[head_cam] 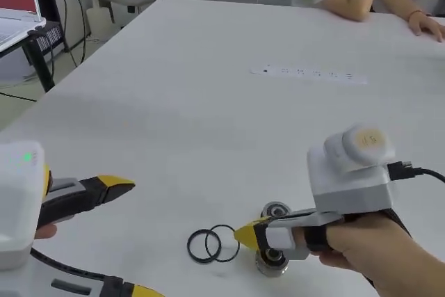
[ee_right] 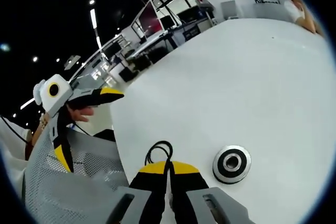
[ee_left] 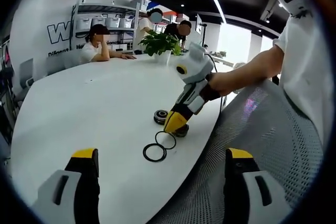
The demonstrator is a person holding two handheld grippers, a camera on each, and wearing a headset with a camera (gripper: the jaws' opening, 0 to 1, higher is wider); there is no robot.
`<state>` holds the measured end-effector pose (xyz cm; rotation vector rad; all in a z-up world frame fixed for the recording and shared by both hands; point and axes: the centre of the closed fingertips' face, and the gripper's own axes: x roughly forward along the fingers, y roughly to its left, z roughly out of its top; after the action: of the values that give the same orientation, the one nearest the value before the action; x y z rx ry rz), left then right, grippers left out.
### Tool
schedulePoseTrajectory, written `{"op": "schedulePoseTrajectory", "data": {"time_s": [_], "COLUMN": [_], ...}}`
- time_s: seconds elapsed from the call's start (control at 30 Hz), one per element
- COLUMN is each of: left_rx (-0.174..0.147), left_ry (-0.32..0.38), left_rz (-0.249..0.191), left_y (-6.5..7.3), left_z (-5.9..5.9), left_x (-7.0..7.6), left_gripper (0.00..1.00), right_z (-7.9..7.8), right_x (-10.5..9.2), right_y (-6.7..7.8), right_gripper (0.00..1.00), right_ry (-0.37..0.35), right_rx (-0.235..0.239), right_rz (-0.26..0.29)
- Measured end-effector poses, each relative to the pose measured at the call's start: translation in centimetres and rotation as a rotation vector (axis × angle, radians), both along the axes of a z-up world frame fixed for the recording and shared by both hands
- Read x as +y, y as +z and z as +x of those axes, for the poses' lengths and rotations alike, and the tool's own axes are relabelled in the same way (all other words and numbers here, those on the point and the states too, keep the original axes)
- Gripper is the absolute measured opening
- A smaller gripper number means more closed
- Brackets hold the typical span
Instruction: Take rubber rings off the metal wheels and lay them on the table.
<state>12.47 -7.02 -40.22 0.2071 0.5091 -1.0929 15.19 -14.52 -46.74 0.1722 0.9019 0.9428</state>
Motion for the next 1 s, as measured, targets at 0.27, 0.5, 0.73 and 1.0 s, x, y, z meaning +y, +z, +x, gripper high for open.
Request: {"op": "schedulePoseTrajectory", "data": {"time_s": [0.27, 0.5, 0.73, 1.0], "left_rx": [0.000, 0.002, 0.001, 0.003], "left_ry": [0.010, 0.010, 0.011, 0.013], "left_rz": [0.002, 0.003, 0.008, 0.019], "left_y": [-0.01, -0.03, -0.08, -0.24], "left_z": [0.06, 0.00, -0.01, 0.00], "left_x": [0.16, 0.15, 0.21, 0.37], "left_gripper": [0.98, 0.98, 0.98, 0.97], "right_z": [0.52, 0.54, 0.57, 0.54], "right_x": [-0.55, -0.74, -0.59, -0.38], "right_y": [-0.36, -0.30, -0.24, -0.16], "right_gripper": [0.00, 0.00, 0.00, 0.00], "right_ry": [-0.018, -0.007, -0.004, 0.006], "right_rx": [-0.018, -0.042, -0.048, -0.062], "right_rz": [-0.028, -0.042, -0.041, -0.048]}}
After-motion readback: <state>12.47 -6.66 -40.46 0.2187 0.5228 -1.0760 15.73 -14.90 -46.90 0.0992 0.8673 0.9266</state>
